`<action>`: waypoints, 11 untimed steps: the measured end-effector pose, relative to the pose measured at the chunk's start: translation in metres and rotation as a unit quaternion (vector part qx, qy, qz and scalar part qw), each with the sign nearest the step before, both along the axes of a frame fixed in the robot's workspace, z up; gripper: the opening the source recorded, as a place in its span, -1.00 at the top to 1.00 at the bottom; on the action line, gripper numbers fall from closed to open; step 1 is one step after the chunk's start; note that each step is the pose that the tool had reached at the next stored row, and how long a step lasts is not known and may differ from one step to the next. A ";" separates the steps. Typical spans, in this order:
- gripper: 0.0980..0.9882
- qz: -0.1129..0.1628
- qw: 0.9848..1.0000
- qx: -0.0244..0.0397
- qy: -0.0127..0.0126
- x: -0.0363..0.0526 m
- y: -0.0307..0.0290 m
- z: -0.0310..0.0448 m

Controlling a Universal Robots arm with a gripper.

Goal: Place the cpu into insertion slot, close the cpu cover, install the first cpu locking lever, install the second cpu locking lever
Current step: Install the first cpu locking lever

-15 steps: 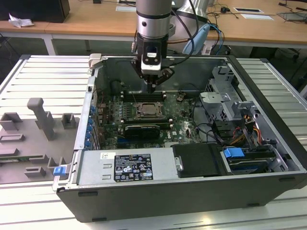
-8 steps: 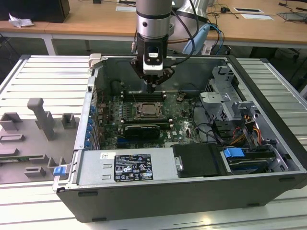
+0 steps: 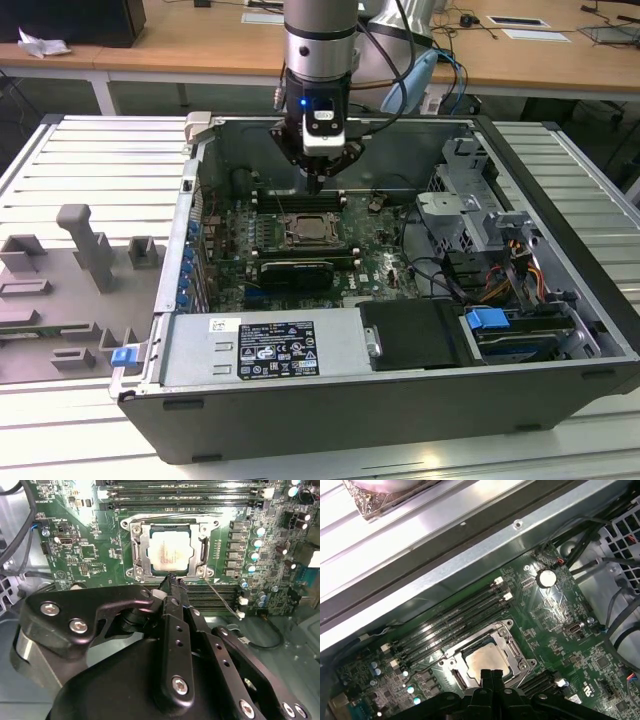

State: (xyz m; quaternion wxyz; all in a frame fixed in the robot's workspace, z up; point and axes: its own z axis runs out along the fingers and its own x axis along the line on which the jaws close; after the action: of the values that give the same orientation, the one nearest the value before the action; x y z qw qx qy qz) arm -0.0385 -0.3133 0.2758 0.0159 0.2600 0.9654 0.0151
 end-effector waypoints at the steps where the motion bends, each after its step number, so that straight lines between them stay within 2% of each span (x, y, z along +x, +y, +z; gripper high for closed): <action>1: 0.98 0.003 1.000 0.000 0.000 0.0000 -0.0001 0.0000; 3: 0.98 0.015 1.000 0.000 0.000 -0.0001 -0.0002 0.0000; 5: 0.98 0.042 0.999 0.000 0.000 -0.0002 -0.0002 0.0000; 7: 0.98 0.065 0.998 0.000 0.000 -0.0002 -0.0002 0.0000; 11: 0.98 0.091 0.996 0.000 0.000 -0.0002 -0.0002 0.0000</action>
State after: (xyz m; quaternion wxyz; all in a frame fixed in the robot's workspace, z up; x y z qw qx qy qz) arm -0.0387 -0.3135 0.2758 0.0145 0.1707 0.9851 0.0165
